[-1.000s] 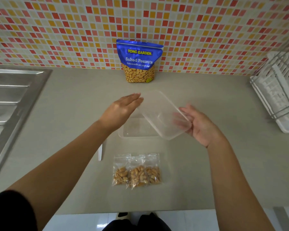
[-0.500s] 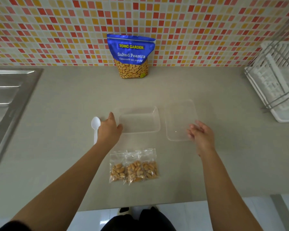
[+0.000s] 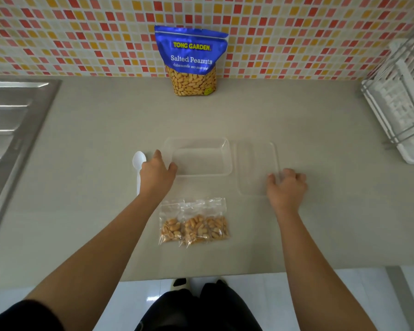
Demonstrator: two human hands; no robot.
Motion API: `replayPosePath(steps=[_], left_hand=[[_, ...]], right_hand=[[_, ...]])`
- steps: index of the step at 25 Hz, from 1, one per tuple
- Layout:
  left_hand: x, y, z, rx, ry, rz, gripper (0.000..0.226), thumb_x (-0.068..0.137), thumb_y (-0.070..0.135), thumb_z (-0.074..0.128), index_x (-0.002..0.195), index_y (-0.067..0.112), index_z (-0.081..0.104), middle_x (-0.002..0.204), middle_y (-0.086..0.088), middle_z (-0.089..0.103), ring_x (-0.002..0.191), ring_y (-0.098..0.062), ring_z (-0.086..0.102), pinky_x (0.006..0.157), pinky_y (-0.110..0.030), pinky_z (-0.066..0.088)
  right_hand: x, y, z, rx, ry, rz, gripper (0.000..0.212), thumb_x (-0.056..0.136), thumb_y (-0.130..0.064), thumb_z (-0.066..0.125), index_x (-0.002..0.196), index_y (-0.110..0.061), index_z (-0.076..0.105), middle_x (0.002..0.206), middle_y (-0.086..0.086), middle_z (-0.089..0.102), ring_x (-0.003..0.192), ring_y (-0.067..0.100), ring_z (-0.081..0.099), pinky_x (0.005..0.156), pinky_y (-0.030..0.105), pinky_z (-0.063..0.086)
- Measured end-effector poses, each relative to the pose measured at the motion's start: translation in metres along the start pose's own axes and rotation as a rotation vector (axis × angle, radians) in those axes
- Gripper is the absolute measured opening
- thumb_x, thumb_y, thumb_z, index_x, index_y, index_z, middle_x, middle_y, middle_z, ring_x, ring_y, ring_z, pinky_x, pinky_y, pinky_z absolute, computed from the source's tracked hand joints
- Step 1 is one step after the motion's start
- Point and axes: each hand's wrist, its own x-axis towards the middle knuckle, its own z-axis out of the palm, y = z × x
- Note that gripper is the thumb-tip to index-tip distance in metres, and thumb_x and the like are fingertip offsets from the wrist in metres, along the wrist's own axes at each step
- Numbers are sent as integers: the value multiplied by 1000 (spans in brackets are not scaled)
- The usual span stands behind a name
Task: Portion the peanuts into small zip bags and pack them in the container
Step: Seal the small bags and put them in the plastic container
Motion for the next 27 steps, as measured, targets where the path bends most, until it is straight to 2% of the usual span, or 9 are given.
replayPosePath(steps=[3, 4, 6, 9, 12, 15, 23, 25, 27], left_hand=[[-24, -1, -14, -186, 185, 55, 36, 91, 17, 50, 125, 4, 50, 112, -13, 61, 94, -23, 61, 80, -28, 48], [-37, -5, -16, -217, 194, 68, 32, 90, 14, 51, 121, 5, 54, 107, -11, 63, 88, -18, 61, 78, -23, 46], [-71, -17, -10, -170, 59, 71, 25, 89, 15, 53, 112, 7, 61, 94, -7, 67, 78, -15, 59, 75, -21, 44], [-114, -29, 7, -81, -144, 45, 29, 87, 29, 59, 109, 10, 60, 91, -5, 69, 82, -20, 63, 76, -26, 47], [-126, -27, 20, -78, -169, 2, 39, 86, 35, 60, 116, 11, 53, 92, -5, 68, 87, -23, 63, 79, -32, 49], [-126, -22, 24, -132, -168, -52, 43, 84, 30, 63, 120, 11, 49, 87, -5, 67, 86, -24, 62, 79, -35, 50], [-128, -17, 25, -480, -160, -267, 28, 83, 12, 64, 109, 12, 52, 68, 7, 55, 63, -5, 53, 49, -8, 39], [-131, -14, 17, -550, -145, -247, 23, 84, 13, 62, 106, 15, 54, 69, 6, 57, 63, -6, 54, 48, -5, 39], [-128, -9, 1, -607, -130, -193, 20, 86, 13, 60, 104, 20, 56, 75, 5, 59, 65, -9, 57, 50, -8, 43]], right_hand=[[-36, -21, -10, 193, 20, -207, 27, 84, -14, 61, 109, -4, 61, 104, 20, 56, 92, 34, 56, 83, 33, 41], [-56, -26, -11, 247, -58, -274, 22, 85, -12, 60, 105, -5, 61, 101, 16, 56, 87, 28, 57, 78, 30, 42], [-98, -32, -14, 280, -272, -346, 15, 86, -14, 59, 100, -11, 57, 96, 7, 56, 81, 20, 57, 74, 27, 45], [-137, -27, -12, 258, -473, -305, 18, 84, -23, 63, 95, -18, 48, 94, 2, 53, 79, 19, 58, 73, 30, 48], [-143, -24, -8, 260, -544, -239, 28, 80, -25, 69, 93, -19, 45, 93, 3, 57, 80, 20, 59, 75, 35, 51], [-141, -28, -10, 277, -582, -194, 33, 78, -21, 73, 95, -23, 44, 91, -2, 58, 78, 18, 60, 74, 30, 50], [-146, -30, -12, 381, -586, -196, 23, 80, -9, 69, 88, -27, 58, 95, -4, 66, 82, 2, 59, 67, 3, 42], [-142, -29, -22, 487, -595, -133, 26, 80, -8, 70, 85, -31, 58, 95, -8, 65, 84, -2, 59, 69, 2, 43], [-135, -30, -31, 580, -614, -97, 32, 82, -8, 67, 88, -38, 57, 99, -16, 63, 89, 2, 60, 74, 8, 46]])
